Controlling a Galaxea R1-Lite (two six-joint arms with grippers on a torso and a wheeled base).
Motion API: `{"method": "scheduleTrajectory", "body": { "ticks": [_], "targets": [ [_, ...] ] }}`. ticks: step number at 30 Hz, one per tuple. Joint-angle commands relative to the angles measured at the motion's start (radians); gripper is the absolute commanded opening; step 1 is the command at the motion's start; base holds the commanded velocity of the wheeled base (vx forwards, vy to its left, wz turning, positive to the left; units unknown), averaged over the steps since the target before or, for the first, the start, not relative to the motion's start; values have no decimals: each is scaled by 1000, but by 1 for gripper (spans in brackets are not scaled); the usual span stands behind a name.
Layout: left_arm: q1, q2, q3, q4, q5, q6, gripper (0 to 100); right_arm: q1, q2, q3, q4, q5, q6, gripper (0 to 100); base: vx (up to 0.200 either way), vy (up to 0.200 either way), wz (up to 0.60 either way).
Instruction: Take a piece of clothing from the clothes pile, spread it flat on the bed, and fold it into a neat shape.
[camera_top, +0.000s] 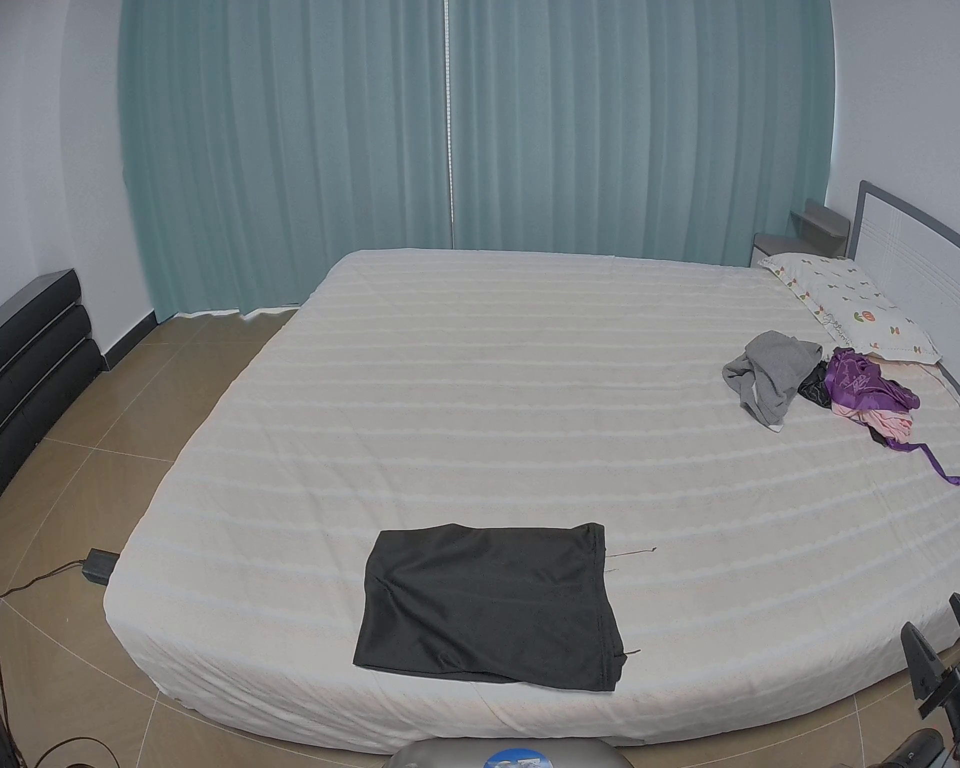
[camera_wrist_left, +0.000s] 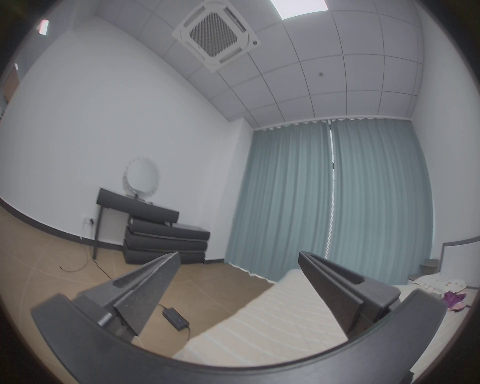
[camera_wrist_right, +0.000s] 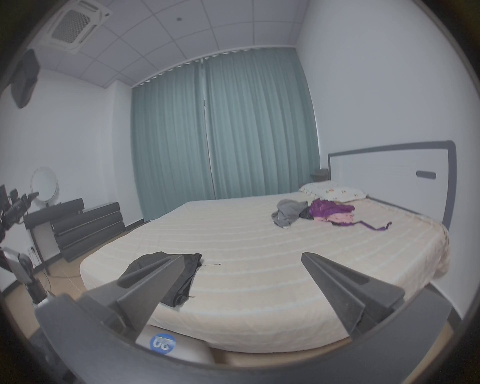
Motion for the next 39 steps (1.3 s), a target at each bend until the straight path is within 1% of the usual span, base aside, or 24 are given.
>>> {"method": "scheduleTrajectory", "body": {
  "ticks": [1,2,3,4,5,8,9,11,12,13,14,17,18,19,22,23,24,26,31,35,36,37,38,39],
  "targets": [
    [189,-316,-36,117,-66,79,100,-84,-155,-15,36,66,-113,100,0,0,0],
    [220,-338,-59,128,-86,91,100,-97,-163,-21,33,97,-128,100,0,0,0],
    [223,-341,-61,131,-89,93,100,-98,-163,-21,33,100,-130,100,0,0,0],
    [264,-373,-85,167,-120,105,100,-109,-183,-43,36,165,-137,100,0,0,0],
    [278,-384,-87,183,-132,106,100,-115,-195,-55,39,183,-137,100,0,0,0],
    [276,-385,-76,203,-138,100,100,-132,-232,-55,76,186,-154,100,0,0,0],
    [273,-388,-73,207,-138,100,100,-135,-234,-49,79,175,-160,100,0,0,0],
    [270,-388,-62,209,-154,105,100,-135,-234,-32,74,108,-171,100,0,0,0],
    [269,-390,-58,209,-174,105,100,-135,-234,-23,72,73,-174,100,0,0,0],
    [269,-390,-55,209,-186,105,100,-135,-234,-18,69,62,-174,100,0,0,0],
    [267,-390,-38,209,-230,106,100,-135,-234,-4,42,34,-176,100,0,0,0],
    [267,-390,19,197,-327,109,100,-135,-234,62,-135,31,-185,100,0,0,0],
    [266,-391,22,203,-350,100,100,-135,-234,102,-208,33,-199,100,0,0,0],
    [266,-391,22,209,-359,93,100,-135,-234,112,-231,33,-213,100,0,0,0],
    [221,-419,22,240,-385,94,100,-135,-234,112,-221,34,-217,100,0,0,0],
    [198,-476,22,286,-427,112,100,-135,-234,112,-199,34,-216,100,0,0,0],
    [197,-477,22,344,-471,122,100,-135,-234,112,-158,34,-214,100,0,0,0],
    [198,-477,22,442,-519,114,100,-137,-234,111,-79,28,-211,100,0,0,0],
    [198,-477,22,551,-539,88,100,-135,-234,111,-76,34,-170,100,0,0,0],
    [198,-477,22,674,-580,83,100,-138,-232,109,-35,59,-102,100,0,0,0],
    [198,-477,22,710,-597,83,100,-137,-232,108,-15,66,-97,100,0,0,0],
    [198,-477,22,720,-602,85,100,-137,-232,105,-9,68,-97,100,0,0,0],
    [197,-477,22,746,-634,80,100,-137,-232,102,8,76,-101,100,0,0,0],
    [197,-477,22,744,-655,71,100,-137,-232,102,17,82,-108,100,0,0,0]
  ]
}}
